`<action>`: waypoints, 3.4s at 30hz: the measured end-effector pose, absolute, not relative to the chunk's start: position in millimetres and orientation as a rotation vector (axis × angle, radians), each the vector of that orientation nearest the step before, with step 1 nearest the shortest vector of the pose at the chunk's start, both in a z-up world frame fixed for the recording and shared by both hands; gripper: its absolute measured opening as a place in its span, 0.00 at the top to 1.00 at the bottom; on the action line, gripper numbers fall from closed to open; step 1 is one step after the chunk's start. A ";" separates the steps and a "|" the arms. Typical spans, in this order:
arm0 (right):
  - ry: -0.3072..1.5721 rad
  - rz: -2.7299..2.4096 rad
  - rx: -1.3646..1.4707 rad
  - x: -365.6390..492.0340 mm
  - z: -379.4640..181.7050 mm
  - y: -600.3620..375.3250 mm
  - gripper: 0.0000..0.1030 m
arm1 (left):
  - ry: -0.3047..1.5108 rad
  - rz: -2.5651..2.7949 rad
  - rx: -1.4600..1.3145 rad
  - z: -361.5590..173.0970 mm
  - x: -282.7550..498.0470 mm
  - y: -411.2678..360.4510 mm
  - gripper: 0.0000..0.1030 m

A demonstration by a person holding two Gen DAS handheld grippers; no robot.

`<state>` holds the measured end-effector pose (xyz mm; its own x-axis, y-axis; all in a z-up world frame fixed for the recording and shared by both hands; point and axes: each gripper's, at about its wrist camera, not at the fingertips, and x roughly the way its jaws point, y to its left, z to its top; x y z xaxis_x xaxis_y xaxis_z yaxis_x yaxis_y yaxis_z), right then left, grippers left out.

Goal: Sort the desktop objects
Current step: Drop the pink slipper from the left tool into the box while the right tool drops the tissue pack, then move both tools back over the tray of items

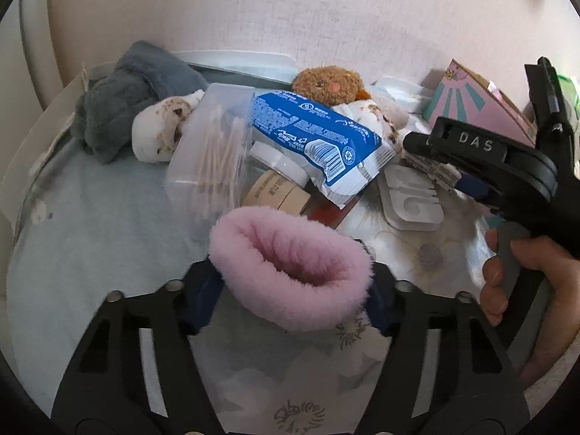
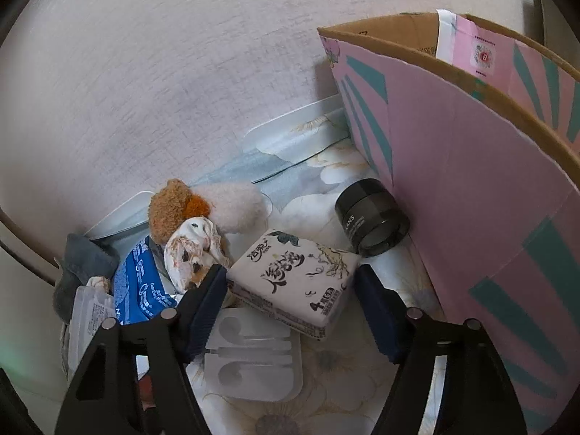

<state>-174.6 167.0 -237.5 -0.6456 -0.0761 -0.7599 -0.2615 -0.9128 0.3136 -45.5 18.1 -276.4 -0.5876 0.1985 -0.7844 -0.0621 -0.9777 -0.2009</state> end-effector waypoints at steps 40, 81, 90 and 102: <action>0.363 2.961 -1.181 -124.6 -33.8 225.2 0.36 | -0.137 2.467 -1.117 -62.2 -110.6 80.7 0.73; 0.236 2.745 -1.699 -97.1 -134.3 313.9 0.35 | 0.087 2.085 -1.429 -150.1 -165.4 290.2 0.73; 0.242 2.682 -1.704 -93.8 -142.2 310.0 0.25 | 0.069 2.073 -1.485 -155.0 -165.4 286.3 0.43; 0.229 2.682 -1.585 -78.4 -124.6 304.4 0.01 | 0.007 2.110 -1.397 -144.7 -149.7 266.8 0.00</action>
<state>-78.4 304.4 -124.6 -0.4850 -0.0590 -0.8725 -0.0899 -0.9891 0.1168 -149.8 266.8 -144.7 -0.2649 0.4754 -0.8389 -0.4809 -0.8192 -0.3124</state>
